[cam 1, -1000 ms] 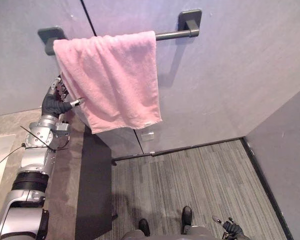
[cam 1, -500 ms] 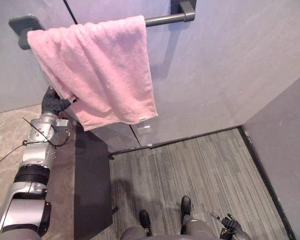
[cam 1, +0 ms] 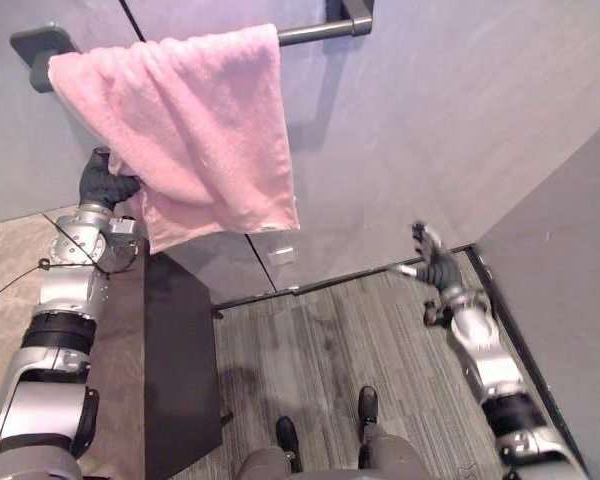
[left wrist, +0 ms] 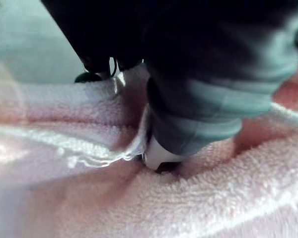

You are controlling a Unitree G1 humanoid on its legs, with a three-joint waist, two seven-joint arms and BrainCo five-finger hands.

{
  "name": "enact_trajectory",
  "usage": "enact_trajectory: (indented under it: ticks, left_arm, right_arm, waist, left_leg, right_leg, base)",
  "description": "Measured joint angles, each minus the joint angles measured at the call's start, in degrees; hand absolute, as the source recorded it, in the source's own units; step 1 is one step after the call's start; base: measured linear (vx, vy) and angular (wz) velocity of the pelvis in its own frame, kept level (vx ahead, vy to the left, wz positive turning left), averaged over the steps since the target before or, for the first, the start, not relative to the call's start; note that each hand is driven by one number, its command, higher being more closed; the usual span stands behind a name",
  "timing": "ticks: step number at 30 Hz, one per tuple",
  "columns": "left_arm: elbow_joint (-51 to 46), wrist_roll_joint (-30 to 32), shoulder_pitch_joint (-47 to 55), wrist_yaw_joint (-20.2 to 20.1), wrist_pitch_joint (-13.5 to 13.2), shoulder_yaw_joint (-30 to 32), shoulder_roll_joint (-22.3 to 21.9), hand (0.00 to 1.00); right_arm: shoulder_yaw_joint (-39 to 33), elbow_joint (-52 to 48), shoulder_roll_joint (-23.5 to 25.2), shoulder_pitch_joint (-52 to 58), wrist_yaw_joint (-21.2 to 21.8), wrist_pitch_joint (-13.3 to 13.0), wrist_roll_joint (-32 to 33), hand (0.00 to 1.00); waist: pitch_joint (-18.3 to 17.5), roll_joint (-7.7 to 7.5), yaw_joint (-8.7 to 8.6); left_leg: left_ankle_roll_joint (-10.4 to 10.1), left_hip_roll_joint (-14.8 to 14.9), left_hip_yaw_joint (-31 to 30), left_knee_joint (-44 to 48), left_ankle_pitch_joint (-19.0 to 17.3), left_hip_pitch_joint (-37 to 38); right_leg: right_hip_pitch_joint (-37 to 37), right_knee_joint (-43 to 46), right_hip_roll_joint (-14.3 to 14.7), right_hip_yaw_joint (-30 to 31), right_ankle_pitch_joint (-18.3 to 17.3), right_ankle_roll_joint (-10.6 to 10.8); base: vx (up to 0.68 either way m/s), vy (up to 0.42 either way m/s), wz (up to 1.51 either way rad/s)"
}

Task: Organize washtable

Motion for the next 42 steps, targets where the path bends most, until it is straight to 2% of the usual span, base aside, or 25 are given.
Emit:
enact_trajectory:
  ticks: [4,8,13,15,18,25,27,32,37,38,42]
  left_arm:
    - [0.0,-0.1,-0.5,0.0,0.0,-0.2,0.0,1.00]
    - [0.1,-0.2,-3.6,0.0,0.0,-3.0,-0.1,1.00]
    - [0.3,-0.5,-5.1,0.1,0.0,-4.0,-0.1,1.00]
    - [0.4,-0.6,-7.0,0.1,0.0,-4.5,-0.2,1.00]
    - [0.5,-0.6,-8.4,0.2,0.0,-4.7,-0.4,1.00]
    - [2.6,-0.6,-10.3,1.5,0.0,-4.7,-0.8,1.00]
    - [2.6,-0.7,-11.0,1.8,0.0,-4.7,-1.9,1.00]
    - [3.1,-0.6,-12.9,2.7,0.0,-4.7,-2.3,1.00]
    - [4.9,-0.6,-16.2,3.1,0.0,-4.7,-3.2,1.00]
    - [4.9,-0.6,-16.2,3.6,0.0,-4.7,-3.7,1.00]
    - [5.3,-0.6,-17.3,4.1,0.0,-4.7,-4.8,1.00]
  right_arm:
    - [6.2,-1.4,-5.1,-10.0,1.2,-0.9,7.1,0.00]
    - [13.0,0.7,-7.7,-21.7,1.1,-1.2,11.8,0.00]
    - [18.9,9.7,-8.0,-34.5,-0.4,-1.2,13.8,0.00]
    - [21.4,15.6,-8.2,-40.3,-1.6,-0.9,17.0,0.00]
    - [23.9,18.6,-8.0,-42.9,-2.0,-0.7,18.9,0.00]
    - [26.3,25.8,-5.6,-50.5,-2.9,0.6,20.8,0.00]
    - [26.2,29.9,-3.8,-53.0,-4.3,1.0,21.4,0.00]
    - [26.2,35.2,0.3,-56.1,-5.4,1.7,21.5,0.00]
    - [26.2,37.8,4.2,-59.5,-6.6,1.9,21.3,0.00]
    - [26.2,39.0,5.2,-60.2,-6.6,1.9,21.2,1.00]
    - [25.9,41.6,8.1,-62.1,-8.0,2.2,21.1,1.00]
  waist:
    - [0.4,-0.65,0.39]
    - [0.7,-1.22,1.48]
    - [1.2,-1.91,2.27]
    - [1.4,-2.16,3.03]
    - [1.6,-2.13,3.41]
    - [2.9,-1.99,3.96]
    - [3.0,-1.91,4.61]
    - [3.2,-1.79,4.86]
    - [5.1,-1.58,4.87]
    - [5.1,-1.57,4.85]
    - [5.2,-1.43,4.88]
  left_leg:
    - [0.0,0.0,0.0,0.5,0.0,-0.4]
    - [0.5,-0.1,-0.2,1.0,0.7,-2.3]
    - [0.6,-0.1,-0.8,2.2,0.8,-3.8]
    - [0.7,-0.2,-1.1,2.8,1.2,-5.8]
    - [0.6,-0.3,-2.1,2.7,1.6,-6.5]
    - [0.7,-0.3,-2.5,2.8,2.2,-7.8]
    - [0.6,-0.3,-2.9,2.8,2.4,-8.6]
    - [0.4,-0.3,-3.7,2.8,3.1,-9.9]
    - [0.1,-0.1,-4.7,2.8,3.7,-10.4]
    - [0.1,0.0,-4.7,2.8,3.7,-10.4]
    - [0.0,0.0,-4.8,2.8,3.8,-10.6]
  right_leg:
    - [-0.2,0.0,0.0,0.2,0.8,-0.3]
    - [-1.9,-0.1,-0.4,0.3,2.0,-0.4]
    - [-2.6,-0.1,-0.5,0.0,2.7,-0.5]
    - [-4.1,-0.1,-0.5,-0.1,3.1,-0.4]
    - [-4.3,-0.1,-0.5,-1.1,3.2,-0.5]
    - [-5.4,-0.1,-0.5,-1.2,3.9,-0.7]
    - [-6.0,-0.1,-0.5,-1.4,3.9,-0.7]
    - [-6.8,-0.1,-0.5,-1.9,3.9,-0.7]
    - [-6.9,-0.1,-0.4,-2.6,4.0,-0.8]
    - [-6.9,-0.1,-0.3,-2.6,4.0,-0.8]
    - [-7.0,-0.1,-0.3,-2.6,4.0,-0.8]
  base:
    - [-0.07,-0.017,-0.02]
    - [-0.07,-0.010,0.01]
    - [-0.04,-0.001,0.07]
    - [-0.05,-0.015,0.08]
    - [0.00,0.000,0.15]
    - [0.00,0.008,0.03]
    - [0.00,0.005,0.07]
    - [0.00,0.001,0.09]
    - [-0.01,-0.001,0.08]
    - [0.00,0.000,0.00]
    - [0.00,0.000,0.00]
